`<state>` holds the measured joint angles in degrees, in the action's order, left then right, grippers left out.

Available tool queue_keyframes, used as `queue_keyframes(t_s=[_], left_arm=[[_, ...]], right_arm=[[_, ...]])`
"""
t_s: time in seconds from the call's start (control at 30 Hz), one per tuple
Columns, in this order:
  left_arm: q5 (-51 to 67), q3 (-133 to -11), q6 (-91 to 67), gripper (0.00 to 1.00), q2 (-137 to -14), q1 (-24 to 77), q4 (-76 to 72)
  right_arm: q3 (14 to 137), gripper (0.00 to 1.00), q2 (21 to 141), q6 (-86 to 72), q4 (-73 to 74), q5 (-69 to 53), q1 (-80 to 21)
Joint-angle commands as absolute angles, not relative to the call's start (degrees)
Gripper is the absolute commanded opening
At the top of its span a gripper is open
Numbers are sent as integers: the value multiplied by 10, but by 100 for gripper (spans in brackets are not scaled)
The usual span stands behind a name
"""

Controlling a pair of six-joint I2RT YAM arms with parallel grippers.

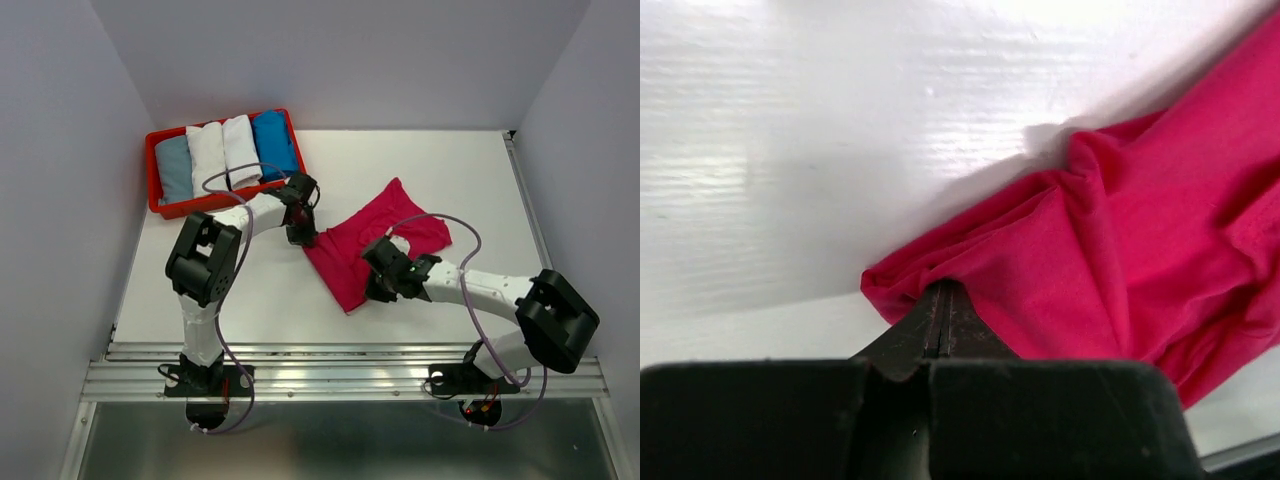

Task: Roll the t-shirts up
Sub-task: Roll the T-shirt to the center of the board.

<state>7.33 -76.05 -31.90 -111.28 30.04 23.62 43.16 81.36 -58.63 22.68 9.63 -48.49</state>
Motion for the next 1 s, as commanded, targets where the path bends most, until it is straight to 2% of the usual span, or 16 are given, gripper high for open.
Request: queue_keyframes(t_s=[0.0, 0.2, 0.4, 0.57, 0.67, 0.7, 0.87, 0.97], left_arm=[[6, -791, -284, 0, -1079, 278, 279], [-18, -806, -262, 0, -978, 231, 312], [43, -758, -260, 1, -904, 189, 297], [65, -703, -273, 5, -875, 179, 280], [83, -672, -279, 9, -861, 171, 270], [86, -660, -284, 13, -856, 169, 266], [93, -639, -290, 14, -837, 159, 260], [92, -631, -290, 14, -834, 151, 264]], right_arm=[[489, 1, 786, -557, 296, 188, -487], [584, 11, 815, -424, 352, 218, -503], [651, 24, 862, -338, 377, 270, -561], [688, 43, 909, -284, 379, 300, -613], [707, 51, 944, -265, 389, 326, -643], [712, 53, 951, -258, 393, 338, -650], [726, 59, 989, -239, 383, 344, -681], [722, 59, 1005, -231, 373, 336, -686]])
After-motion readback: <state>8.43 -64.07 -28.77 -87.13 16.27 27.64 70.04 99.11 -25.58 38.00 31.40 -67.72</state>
